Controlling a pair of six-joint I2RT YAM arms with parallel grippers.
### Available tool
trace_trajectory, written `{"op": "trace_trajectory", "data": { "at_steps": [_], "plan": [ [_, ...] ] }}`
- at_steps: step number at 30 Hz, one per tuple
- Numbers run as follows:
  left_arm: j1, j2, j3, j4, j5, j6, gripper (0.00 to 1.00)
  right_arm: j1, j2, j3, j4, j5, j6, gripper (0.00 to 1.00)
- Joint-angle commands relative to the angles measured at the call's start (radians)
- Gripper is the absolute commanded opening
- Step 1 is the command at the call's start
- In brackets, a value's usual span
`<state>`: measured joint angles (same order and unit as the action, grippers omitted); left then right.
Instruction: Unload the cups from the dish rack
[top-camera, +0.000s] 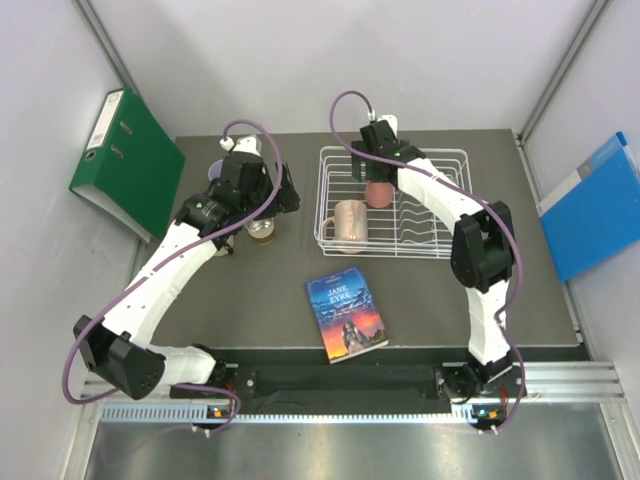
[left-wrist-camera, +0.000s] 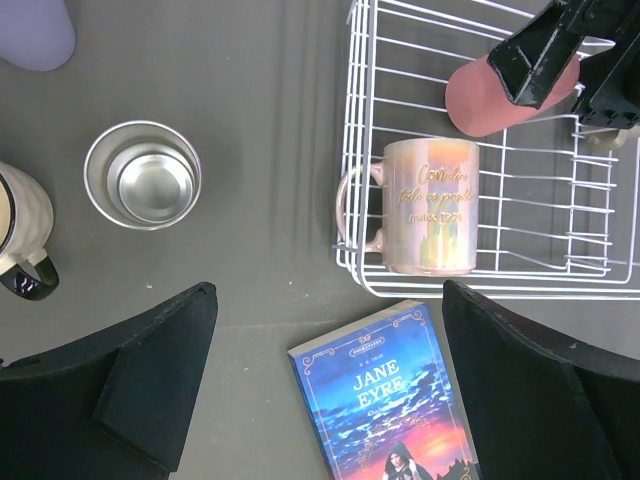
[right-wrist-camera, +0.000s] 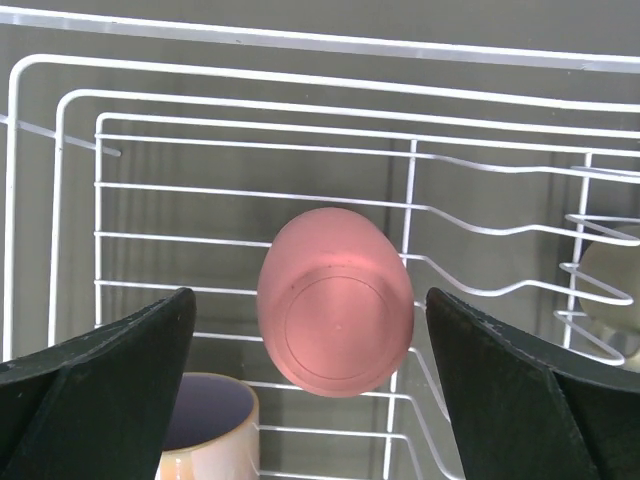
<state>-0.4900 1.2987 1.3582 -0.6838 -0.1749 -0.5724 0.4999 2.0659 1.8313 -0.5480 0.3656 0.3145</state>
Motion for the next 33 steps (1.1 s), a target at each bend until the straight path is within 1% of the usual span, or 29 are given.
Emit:
{"op": "trace_trajectory", "data": {
  "at_steps": [1,2,4,5,7,8,10,11,12,13,14,16,17,18,23,33],
  "plan": [
    [-0.001,-0.012,-0.008,0.032,-0.021,0.02,0.99,0.006,0.02,0.054,0.017,-0.008,0.001,0.93],
    [-0.001,-0.01,-0.01,0.035,-0.02,0.026,0.99,0.006,0.022,0.049,0.017,-0.01,0.003,0.89],
    [-0.001,-0.007,-0.011,0.035,-0.021,0.026,0.99,0.005,0.026,0.043,0.014,-0.01,0.006,0.84],
    [-0.001,-0.006,-0.011,0.036,-0.023,0.026,0.99,0.003,0.028,0.042,0.013,-0.013,0.009,0.77],
    [-0.001,-0.004,-0.016,0.039,-0.021,0.026,0.99,0.005,0.031,0.042,0.003,-0.011,0.014,0.69],
    [-0.001,-0.003,-0.016,0.041,-0.02,0.025,0.99,0.005,0.031,0.042,0.0,-0.011,0.017,0.63],
    [0.001,-0.001,-0.021,0.044,-0.02,0.023,0.99,0.003,0.03,0.039,-0.003,-0.011,0.017,0.57],
    [-0.001,0.002,-0.022,0.043,-0.015,0.022,0.99,0.005,0.031,0.039,-0.006,-0.011,0.017,0.5],
    [-0.001,0.004,-0.027,0.043,-0.015,0.02,0.99,0.003,0.03,0.039,-0.007,-0.01,0.017,0.46],
    [-0.001,0.004,-0.028,0.043,-0.012,0.019,0.99,0.005,0.028,0.037,-0.009,-0.011,0.017,0.4],
    [-0.001,0.004,-0.031,0.044,-0.009,0.016,0.99,0.005,0.023,0.031,-0.007,-0.011,0.015,0.27],
    [-0.001,0.002,-0.039,0.047,-0.009,0.013,0.99,0.005,0.014,0.022,-0.003,-0.016,0.017,0.14],
    [0.001,-0.001,-0.045,0.05,-0.008,0.009,0.99,0.005,0.005,0.02,-0.004,-0.017,0.018,0.03],
    [-0.001,-0.001,-0.047,0.055,-0.008,0.008,0.99,0.005,0.002,0.02,-0.006,-0.019,0.018,0.0],
    [-0.001,-0.004,-0.048,0.07,-0.012,0.002,0.99,0.006,-0.084,-0.01,0.037,-0.033,0.028,0.0],
    [0.002,0.016,-0.027,0.151,-0.066,-0.003,0.98,0.009,-0.26,-0.027,0.054,-0.161,0.08,0.0]
  ]
}}
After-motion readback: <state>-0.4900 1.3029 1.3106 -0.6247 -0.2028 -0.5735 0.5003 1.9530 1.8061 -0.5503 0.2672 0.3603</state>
